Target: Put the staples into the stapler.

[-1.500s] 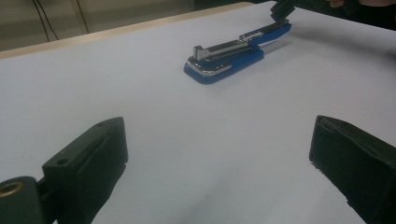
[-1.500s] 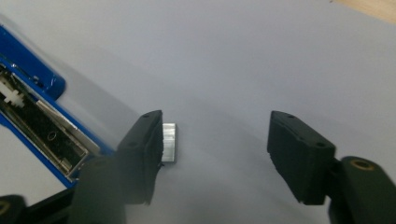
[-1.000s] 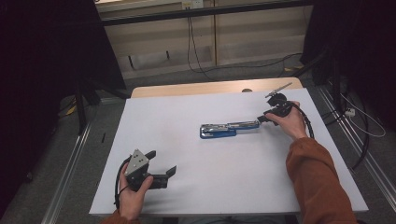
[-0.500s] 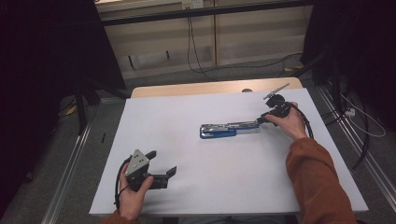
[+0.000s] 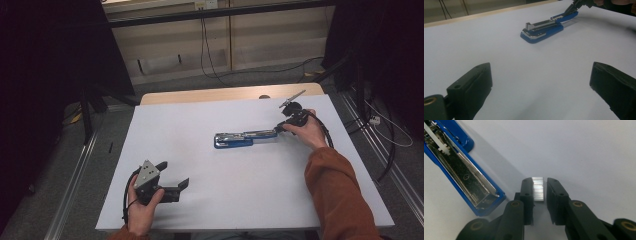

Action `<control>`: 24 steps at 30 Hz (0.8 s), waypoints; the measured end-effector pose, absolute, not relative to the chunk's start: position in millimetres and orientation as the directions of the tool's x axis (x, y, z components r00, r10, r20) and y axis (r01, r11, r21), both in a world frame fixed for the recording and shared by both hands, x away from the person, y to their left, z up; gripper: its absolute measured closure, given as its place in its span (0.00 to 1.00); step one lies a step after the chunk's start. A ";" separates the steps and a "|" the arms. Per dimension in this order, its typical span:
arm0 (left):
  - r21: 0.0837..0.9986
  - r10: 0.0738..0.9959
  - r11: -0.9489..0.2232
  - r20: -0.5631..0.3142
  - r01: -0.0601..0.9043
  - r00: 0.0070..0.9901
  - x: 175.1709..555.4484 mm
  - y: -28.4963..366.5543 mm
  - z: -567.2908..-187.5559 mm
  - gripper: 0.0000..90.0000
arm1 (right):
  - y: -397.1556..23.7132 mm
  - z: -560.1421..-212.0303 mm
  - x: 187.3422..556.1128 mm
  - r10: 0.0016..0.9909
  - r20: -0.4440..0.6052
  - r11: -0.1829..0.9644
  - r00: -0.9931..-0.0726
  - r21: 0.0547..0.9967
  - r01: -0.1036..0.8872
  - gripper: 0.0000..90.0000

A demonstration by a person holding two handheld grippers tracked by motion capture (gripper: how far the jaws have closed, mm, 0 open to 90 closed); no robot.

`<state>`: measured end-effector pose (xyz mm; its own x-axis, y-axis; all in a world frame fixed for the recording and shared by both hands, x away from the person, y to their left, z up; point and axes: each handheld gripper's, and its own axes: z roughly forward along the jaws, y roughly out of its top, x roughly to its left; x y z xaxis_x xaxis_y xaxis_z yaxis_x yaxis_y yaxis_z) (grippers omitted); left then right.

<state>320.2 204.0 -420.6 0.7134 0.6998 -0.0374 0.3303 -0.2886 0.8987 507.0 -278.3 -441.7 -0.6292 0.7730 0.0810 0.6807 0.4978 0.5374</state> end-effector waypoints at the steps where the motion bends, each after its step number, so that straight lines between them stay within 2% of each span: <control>1: 0.898 0.700 -0.288 -0.038 0.331 0.713 320.2 204.0 -420.6 0.05 | -277.9 -442.3 507.5 0.775 0.083 0.496 -0.626 0.534 0.685 0.85; 16: 0.897 0.701 -0.282 -0.050 0.341 0.711 320.8 204.4 -421.5 0.05 | -276.8 -439.9 506.2 0.770 0.077 0.505 -0.634 0.534 0.678 0.88; 24: 0.901 0.702 -0.282 -0.040 0.330 0.711 320.5 204.4 -420.8 0.05 | -284.3 -433.2 504.2 0.790 0.083 0.470 -0.608 0.554 0.687 0.88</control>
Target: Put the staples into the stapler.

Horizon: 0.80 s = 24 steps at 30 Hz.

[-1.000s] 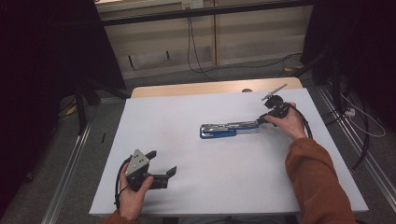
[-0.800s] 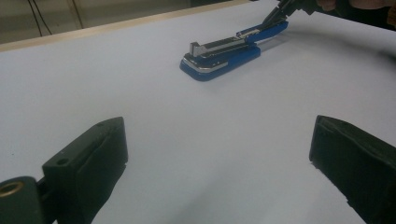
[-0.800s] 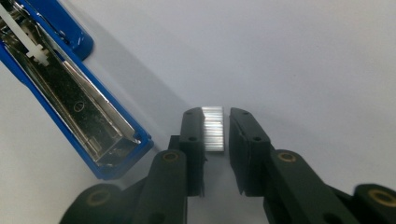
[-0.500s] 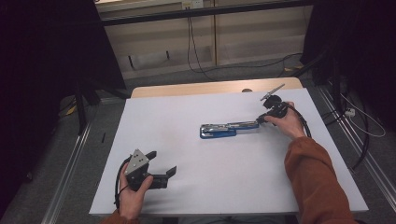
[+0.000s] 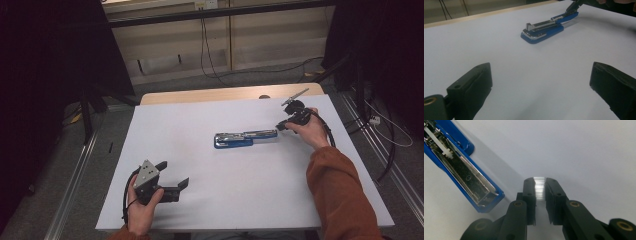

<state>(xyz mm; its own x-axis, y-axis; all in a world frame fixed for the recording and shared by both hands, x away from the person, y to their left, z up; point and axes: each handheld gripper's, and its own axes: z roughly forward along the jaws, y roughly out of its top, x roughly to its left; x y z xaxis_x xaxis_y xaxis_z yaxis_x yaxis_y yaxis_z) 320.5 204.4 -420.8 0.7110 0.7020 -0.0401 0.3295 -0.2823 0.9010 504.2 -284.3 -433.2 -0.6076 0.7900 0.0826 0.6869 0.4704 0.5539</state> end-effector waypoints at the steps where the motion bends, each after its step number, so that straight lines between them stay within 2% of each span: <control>1: 0.900 0.701 -0.286 -0.039 0.330 0.712 320.7 204.6 -420.7 0.05 | -285.0 -431.5 503.7 0.794 0.088 0.460 -0.601 0.559 0.689 0.88; 10: 0.898 0.699 -0.283 -0.046 0.335 0.714 320.6 204.5 -420.9 0.05 | -285.2 -427.1 500.1 0.785 0.095 0.457 -0.612 0.578 0.676 0.88; 24: 0.897 0.699 -0.284 -0.048 0.338 0.713 322.2 205.0 -422.1 0.05 | -276.4 -408.4 493.6 0.769 0.067 0.445 -0.636 0.658 0.607 0.88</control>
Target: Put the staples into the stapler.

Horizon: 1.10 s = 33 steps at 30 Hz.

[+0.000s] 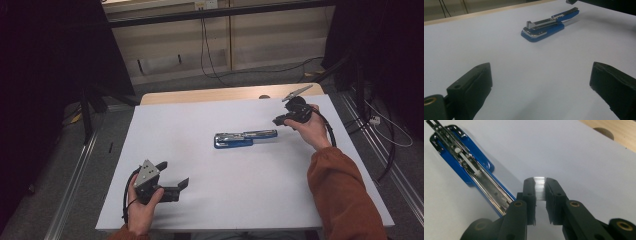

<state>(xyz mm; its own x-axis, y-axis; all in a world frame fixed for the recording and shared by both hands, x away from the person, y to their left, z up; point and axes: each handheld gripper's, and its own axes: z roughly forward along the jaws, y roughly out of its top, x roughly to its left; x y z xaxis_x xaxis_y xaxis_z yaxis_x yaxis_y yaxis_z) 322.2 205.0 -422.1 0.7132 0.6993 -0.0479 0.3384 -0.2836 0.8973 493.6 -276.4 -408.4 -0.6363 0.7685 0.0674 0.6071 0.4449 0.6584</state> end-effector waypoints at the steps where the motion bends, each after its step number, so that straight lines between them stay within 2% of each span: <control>1: 0.897 0.701 -0.284 -0.047 0.339 0.712 322.1 204.8 -422.1 0.05 | -275.9 -407.1 493.0 0.769 0.072 0.439 -0.635 0.662 0.608 0.88; 8: 0.896 0.700 -0.290 -0.042 0.337 0.713 321.8 204.6 -422.2 0.05 | -267.7 -399.3 490.0 0.753 0.080 0.429 -0.653 0.694 0.579 0.88; 17: 0.899 0.715 -0.277 -0.044 0.340 0.698 322.4 207.2 -421.6 0.05 | -250.1 -392.8 483.2 0.714 0.052 0.472 -0.698 0.701 0.535 0.88; 33: 0.900 0.707 -0.278 -0.044 0.335 0.705 321.4 205.2 -421.7 0.05 | -213.2 -389.0 480.7 0.618 0.067 0.521 -0.784 0.712 0.471 0.88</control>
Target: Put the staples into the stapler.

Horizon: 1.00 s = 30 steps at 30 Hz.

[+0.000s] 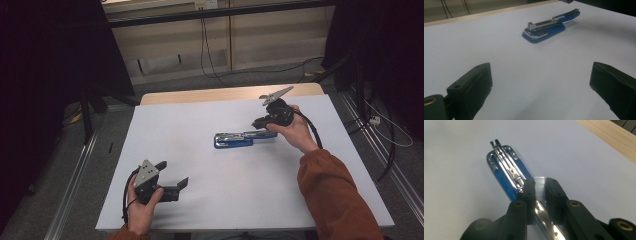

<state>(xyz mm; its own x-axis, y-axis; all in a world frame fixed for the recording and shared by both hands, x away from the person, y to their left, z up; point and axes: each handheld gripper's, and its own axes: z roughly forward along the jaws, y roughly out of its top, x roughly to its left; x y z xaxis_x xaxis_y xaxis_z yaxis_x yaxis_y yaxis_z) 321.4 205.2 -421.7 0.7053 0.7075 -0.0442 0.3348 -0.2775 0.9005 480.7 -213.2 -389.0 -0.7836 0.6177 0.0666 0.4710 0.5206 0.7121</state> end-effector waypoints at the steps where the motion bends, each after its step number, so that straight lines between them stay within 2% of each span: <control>1: 0.901 0.705 -0.280 -0.042 0.332 0.708 321.4 205.2 -421.5 0.05 | -210.4 -387.8 480.7 0.609 0.064 0.525 -0.790 0.714 0.463 0.88; 21: 0.898 0.701 -0.282 -0.048 0.338 0.712 322.1 204.7 -422.2 0.05 | -173.1 -376.2 477.1 0.516 0.041 0.574 -0.856 0.725 0.381 0.88; 30: 0.898 0.700 -0.283 -0.047 0.337 0.713 322.3 205.0 -422.1 0.05 | -156.1 -382.5 485.9 0.499 0.033 0.595 -0.866 0.714 0.369 0.88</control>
<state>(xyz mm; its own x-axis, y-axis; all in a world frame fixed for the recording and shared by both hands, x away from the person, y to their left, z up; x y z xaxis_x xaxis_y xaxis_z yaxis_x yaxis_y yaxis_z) 322.3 205.0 -422.1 0.7129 0.6997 -0.0469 0.3366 -0.2827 0.8982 485.9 -156.1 -382.5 -0.8662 0.4985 0.0327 0.3692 0.5946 0.7142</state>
